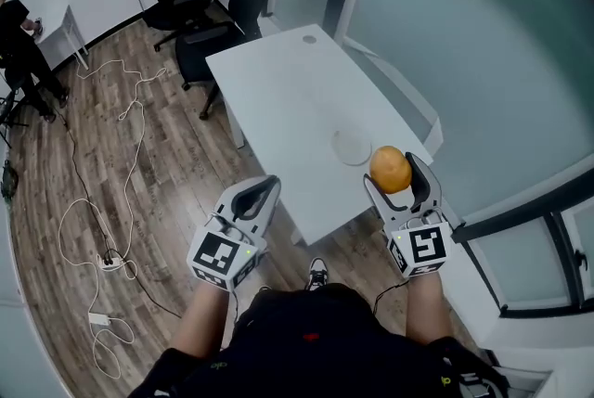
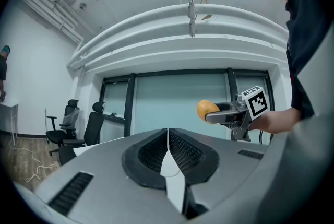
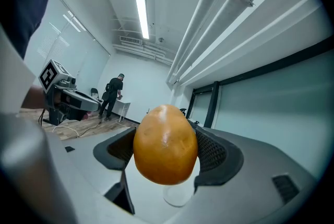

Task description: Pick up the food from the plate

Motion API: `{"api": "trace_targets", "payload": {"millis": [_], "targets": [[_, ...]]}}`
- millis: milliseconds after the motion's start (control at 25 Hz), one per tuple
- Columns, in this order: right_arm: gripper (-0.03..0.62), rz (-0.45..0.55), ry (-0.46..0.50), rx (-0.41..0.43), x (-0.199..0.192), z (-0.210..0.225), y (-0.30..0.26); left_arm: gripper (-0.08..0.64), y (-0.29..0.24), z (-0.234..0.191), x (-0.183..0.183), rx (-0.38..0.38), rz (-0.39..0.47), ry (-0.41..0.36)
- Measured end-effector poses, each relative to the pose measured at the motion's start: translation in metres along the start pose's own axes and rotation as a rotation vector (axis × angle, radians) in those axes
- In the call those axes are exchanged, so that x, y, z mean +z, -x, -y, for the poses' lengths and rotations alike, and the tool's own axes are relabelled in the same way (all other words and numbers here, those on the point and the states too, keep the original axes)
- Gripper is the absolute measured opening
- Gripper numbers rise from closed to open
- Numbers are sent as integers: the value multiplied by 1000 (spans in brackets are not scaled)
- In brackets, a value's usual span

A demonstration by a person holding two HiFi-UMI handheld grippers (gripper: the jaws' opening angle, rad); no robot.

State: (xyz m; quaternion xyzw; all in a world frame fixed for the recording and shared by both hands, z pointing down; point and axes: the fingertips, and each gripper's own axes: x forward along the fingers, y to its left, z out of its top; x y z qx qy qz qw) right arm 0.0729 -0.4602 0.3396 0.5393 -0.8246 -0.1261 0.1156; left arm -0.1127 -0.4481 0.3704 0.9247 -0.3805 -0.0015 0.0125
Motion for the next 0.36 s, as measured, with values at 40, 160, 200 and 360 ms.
{"api": "trace_targets", "payload": {"millis": [40,160,200,360], "targets": [[365,-1,0,-4,2,0,1,29,1,0,1,0,-3,-2],[365,2,4,-16,11,4,3,29,2,2,8,-3,-3,-9],[365,5,6,-18,12,6,3,29,1,3,10,-3,-1,-11],[365,16,18,-14,15,10,4,29,1,6,10,-2,2,-16]]}}
